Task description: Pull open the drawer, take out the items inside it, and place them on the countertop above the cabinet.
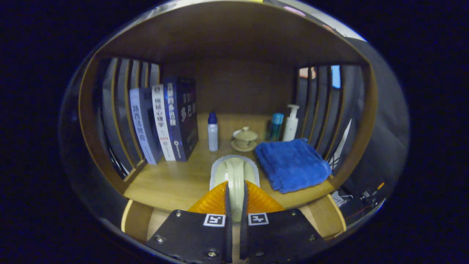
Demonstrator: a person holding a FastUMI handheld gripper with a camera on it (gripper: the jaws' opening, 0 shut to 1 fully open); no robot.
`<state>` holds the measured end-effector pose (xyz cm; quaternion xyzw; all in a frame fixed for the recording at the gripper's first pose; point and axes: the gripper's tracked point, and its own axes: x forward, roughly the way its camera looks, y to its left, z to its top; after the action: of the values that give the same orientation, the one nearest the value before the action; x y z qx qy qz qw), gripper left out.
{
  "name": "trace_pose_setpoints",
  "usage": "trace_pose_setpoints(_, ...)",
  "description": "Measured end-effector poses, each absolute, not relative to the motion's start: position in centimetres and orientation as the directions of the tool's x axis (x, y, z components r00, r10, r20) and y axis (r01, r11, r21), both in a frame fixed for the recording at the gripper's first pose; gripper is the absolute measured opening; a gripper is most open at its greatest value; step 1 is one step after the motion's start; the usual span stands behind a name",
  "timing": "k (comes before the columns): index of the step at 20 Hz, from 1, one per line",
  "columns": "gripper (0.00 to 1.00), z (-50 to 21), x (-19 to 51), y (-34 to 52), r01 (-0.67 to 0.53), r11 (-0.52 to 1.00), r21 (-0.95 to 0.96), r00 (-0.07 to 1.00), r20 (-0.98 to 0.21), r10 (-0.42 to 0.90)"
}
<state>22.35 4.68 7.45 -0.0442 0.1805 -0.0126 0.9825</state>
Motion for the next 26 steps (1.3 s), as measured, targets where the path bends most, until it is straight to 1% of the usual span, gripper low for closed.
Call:
trace_pose_setpoints(2,0.09,5.9,23.9,4.9,-0.004,0.996,-0.087,0.921,-0.389,-0.03)
trace_pose_setpoints(4,0.09,6.4,25.4,5.1,-0.005,0.998,-0.061,0.933,-0.36,-0.017)
trace_pose_setpoints(12,0.09,5.6,30.2,4.1,0.026,1.0,0.007,0.911,-0.412,-0.021)
trace_pose_setpoints(14,0.13,5.4,30.9,4.0,0.037,0.999,0.031,0.913,-0.407,-0.022)
trace_pose_setpoints(16,0.14,5.5,31.4,3.8,0.049,0.998,0.036,0.915,-0.403,-0.03)
trace_pose_setpoints(17,0.14,4.8,31.4,3.5,0.064,0.997,0.03,0.903,-0.428,-0.045)
trace_pose_setpoints(18,0.21,5.0,31.3,3.6,0.068,0.997,0.034,0.905,-0.423,-0.048)
trace_pose_setpoints(19,0.23,4.8,31.8,3.5,0.075,0.997,0.03,0.906,-0.42,-0.056)
trace_pose_setpoints(23,0.25,4.7,31.5,3.8,0.07,0.997,0.041,0.903,-0.428,-0.045)
trace_pose_setpoints(25,0.44,4.9,31.4,4.0,0.067,0.997,0.045,0.903,-0.427,-0.041)
trace_pose_setpoints(26,0.44,4.8,31.4,4.4,0.053,0.997,0.053,0.903,-0.428,-0.026)
